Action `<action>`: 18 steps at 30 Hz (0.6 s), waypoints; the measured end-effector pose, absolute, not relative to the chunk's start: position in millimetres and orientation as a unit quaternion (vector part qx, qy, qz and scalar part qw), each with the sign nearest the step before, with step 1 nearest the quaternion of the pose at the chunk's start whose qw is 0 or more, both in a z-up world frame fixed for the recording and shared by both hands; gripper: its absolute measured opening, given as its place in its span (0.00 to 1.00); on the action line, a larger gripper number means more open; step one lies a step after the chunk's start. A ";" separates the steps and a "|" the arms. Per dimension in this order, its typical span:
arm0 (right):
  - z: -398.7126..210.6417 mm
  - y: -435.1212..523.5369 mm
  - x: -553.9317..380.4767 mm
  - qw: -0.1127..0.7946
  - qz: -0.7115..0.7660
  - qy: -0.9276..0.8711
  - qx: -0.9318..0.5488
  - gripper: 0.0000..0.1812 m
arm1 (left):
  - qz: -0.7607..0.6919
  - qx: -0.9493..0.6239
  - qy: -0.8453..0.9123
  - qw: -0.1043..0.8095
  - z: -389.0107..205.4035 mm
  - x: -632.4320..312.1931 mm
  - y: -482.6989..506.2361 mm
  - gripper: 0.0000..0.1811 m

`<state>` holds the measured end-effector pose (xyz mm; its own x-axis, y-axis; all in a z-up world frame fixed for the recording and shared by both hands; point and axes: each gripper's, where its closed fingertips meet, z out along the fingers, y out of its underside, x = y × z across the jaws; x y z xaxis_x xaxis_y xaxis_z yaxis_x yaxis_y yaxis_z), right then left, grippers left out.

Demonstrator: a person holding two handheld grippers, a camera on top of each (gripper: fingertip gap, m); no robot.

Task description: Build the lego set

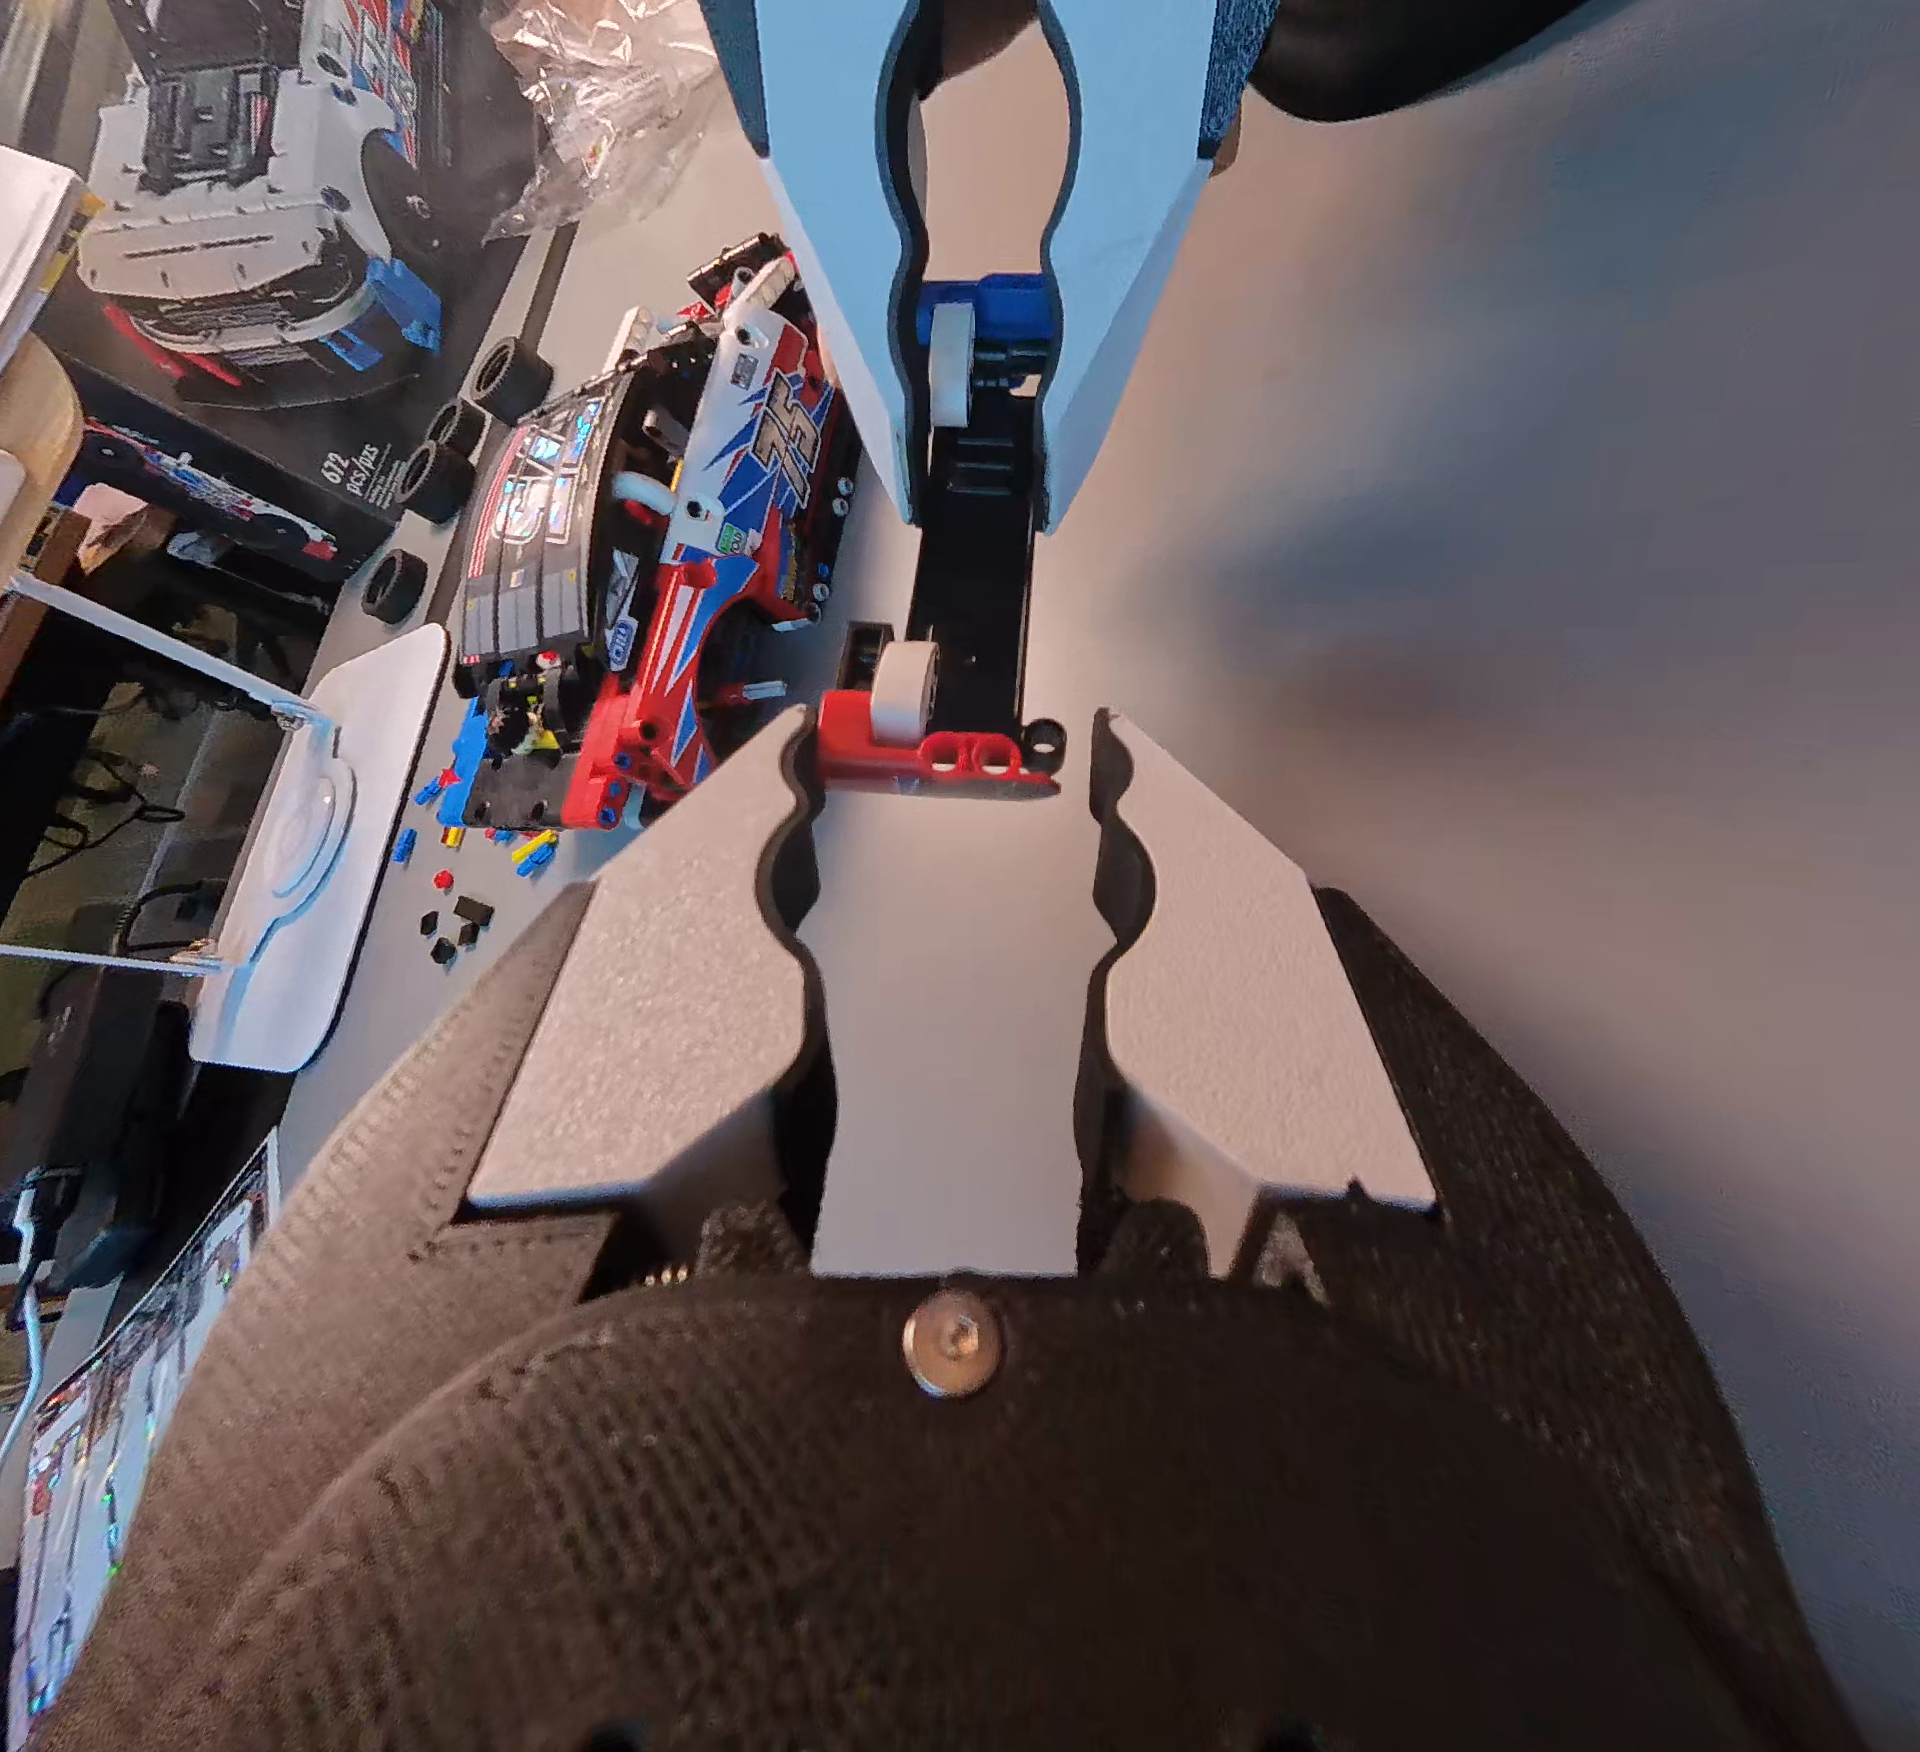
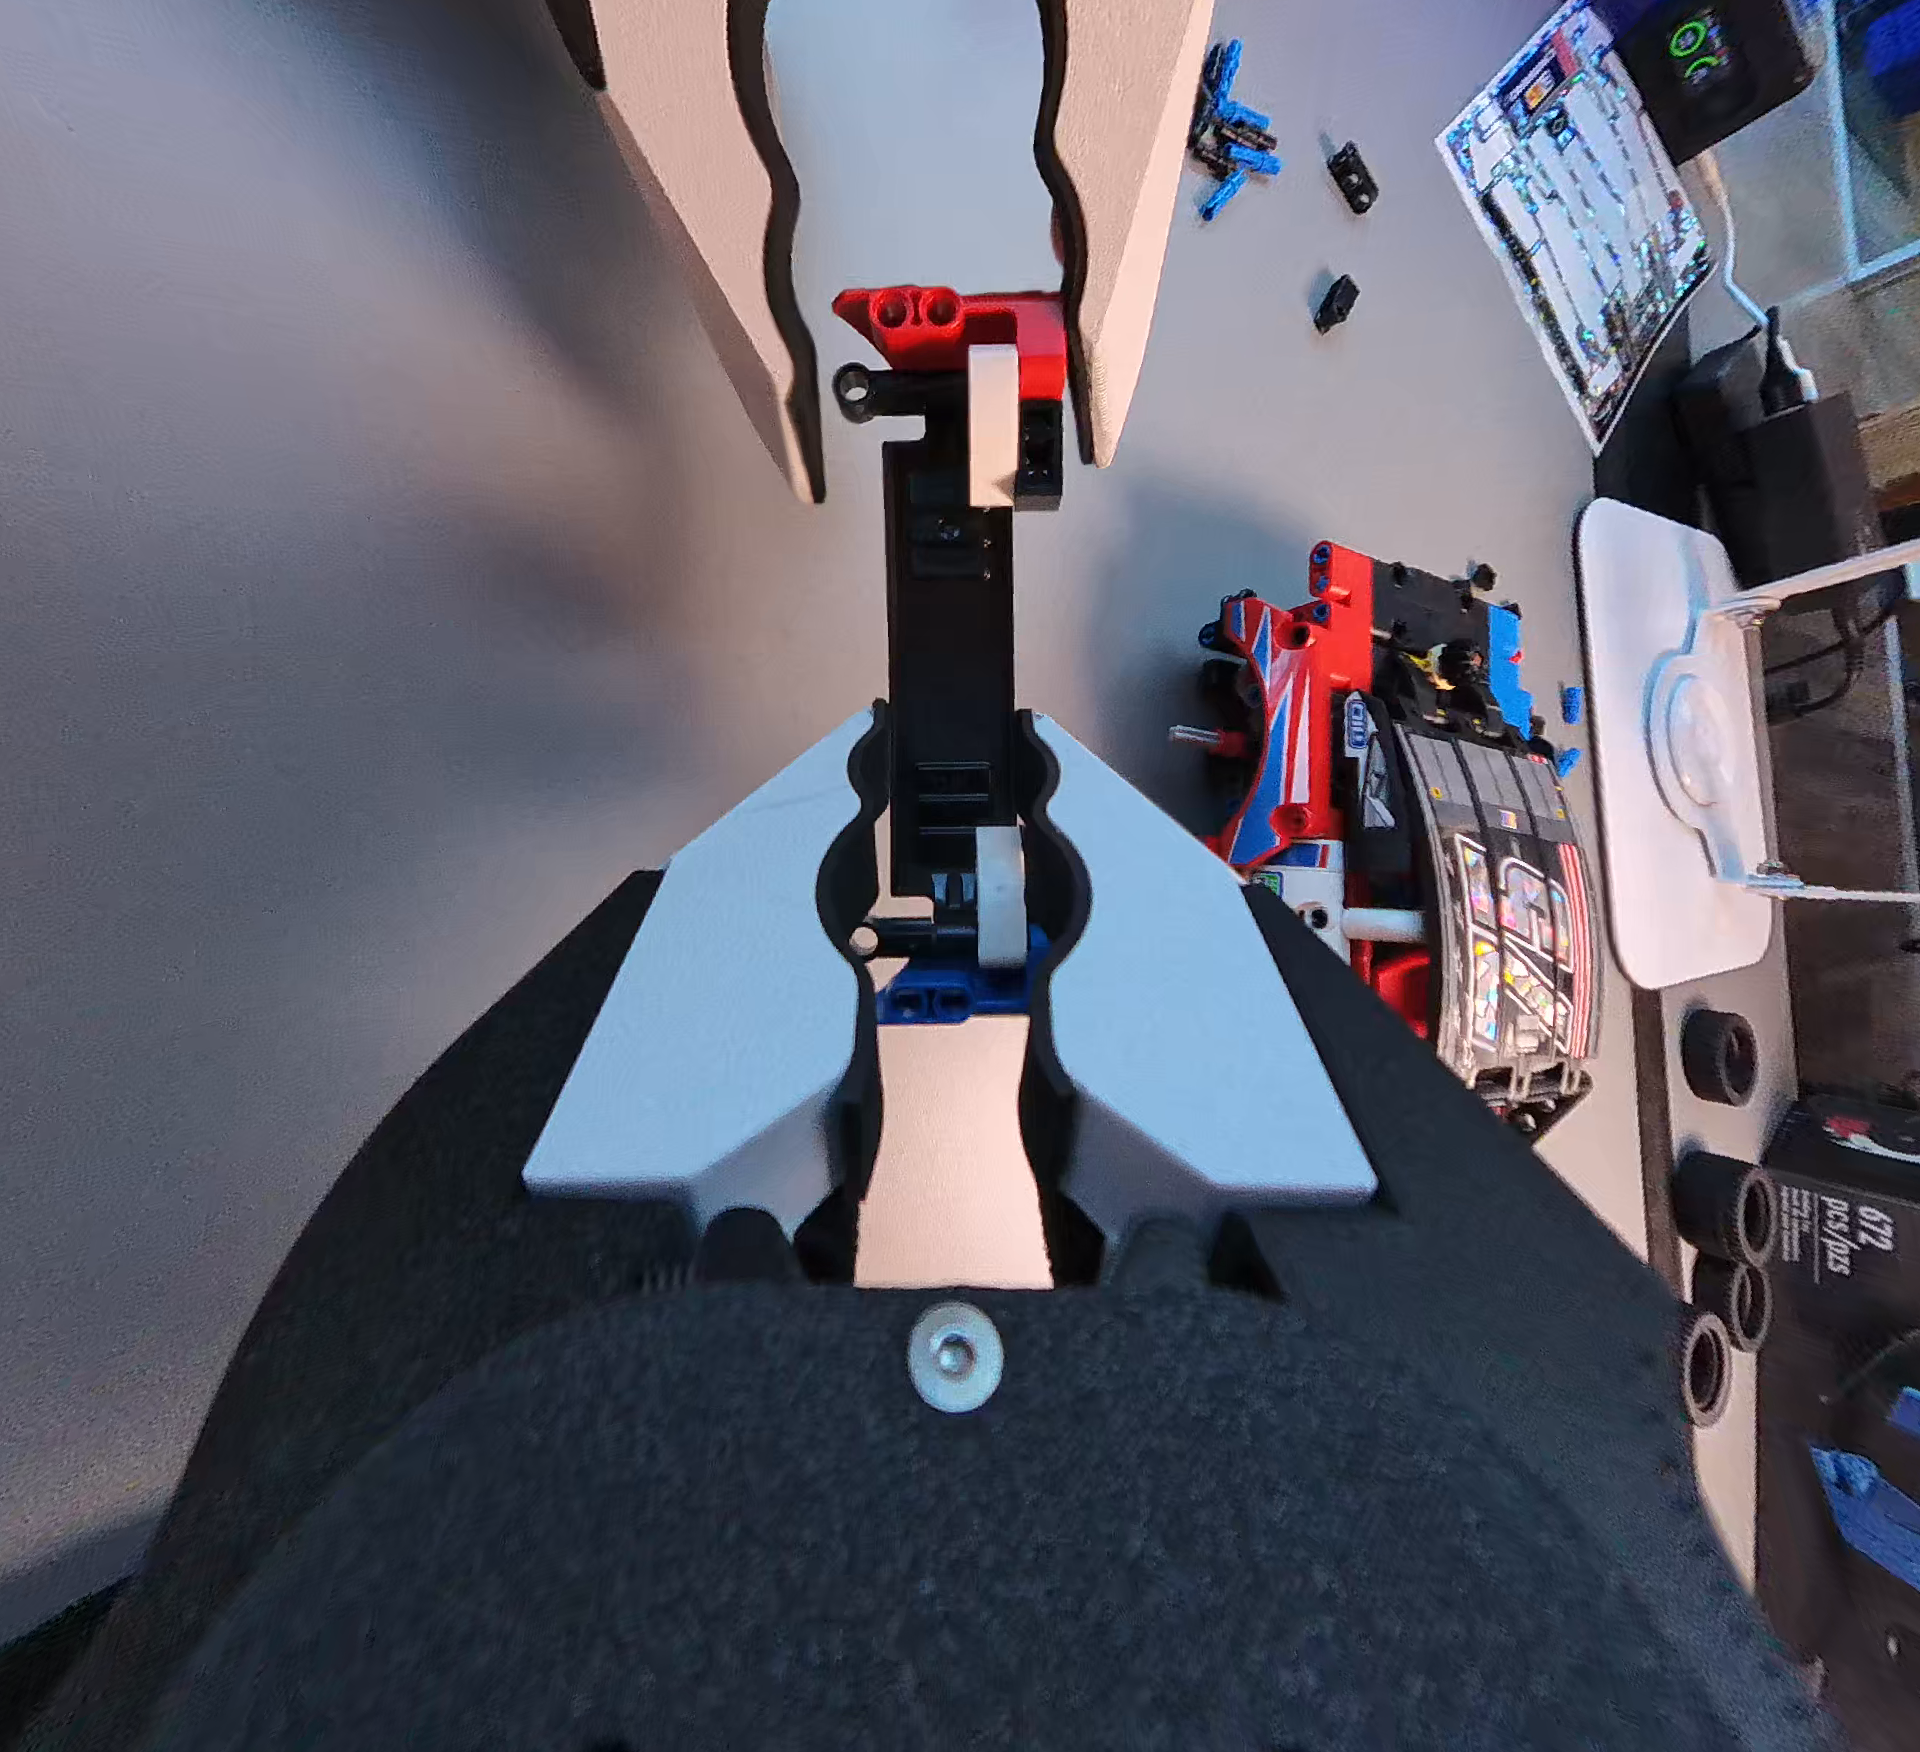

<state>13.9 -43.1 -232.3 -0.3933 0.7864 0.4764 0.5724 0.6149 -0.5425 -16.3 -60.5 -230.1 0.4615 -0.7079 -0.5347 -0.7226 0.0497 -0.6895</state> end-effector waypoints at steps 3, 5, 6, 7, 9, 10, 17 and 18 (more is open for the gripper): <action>-233.9 -41.7 13.2 0.354 0.128 -0.831 -0.410 0.11 | 0.023 -0.695 0.523 0.492 -232.7 -17.4 -59.4 0.26; -234.8 -41.0 12.7 0.352 0.116 -0.834 -0.408 0.11 | 0.033 -0.697 0.526 0.486 -233.9 -18.1 -58.9 0.25; -235.4 -40.3 12.6 0.352 0.108 -0.836 -0.407 0.11 | 0.038 -0.698 0.528 0.483 -234.4 -18.4 -58.7 0.25; -235.9 -39.4 12.7 0.353 0.099 -0.838 -0.405 0.11 | 0.043 -0.697 0.530 0.481 -234.8 -18.6 -58.6 0.24; -235.7 -39.7 12.2 0.356 0.093 -0.838 -0.403 0.11 | 0.056 -0.697 0.535 0.474 -236.7 -20.3 -58.0 0.24; -234.9 -40.0 11.9 0.360 0.092 -0.837 -0.403 0.11 | 0.065 -0.695 0.539 0.471 -237.5 -21.4 -57.7 0.24; -231.7 -42.3 11.9 0.379 0.062 -0.832 -0.399 0.11 | 0.094 -0.682 0.559 0.462 -237.1 -23.5 -57.6 0.23; -231.8 -42.8 12.0 0.379 0.063 -0.831 -0.402 0.11 | 0.092 -0.683 0.559 0.461 -237.2 -23.3 -58.0 0.23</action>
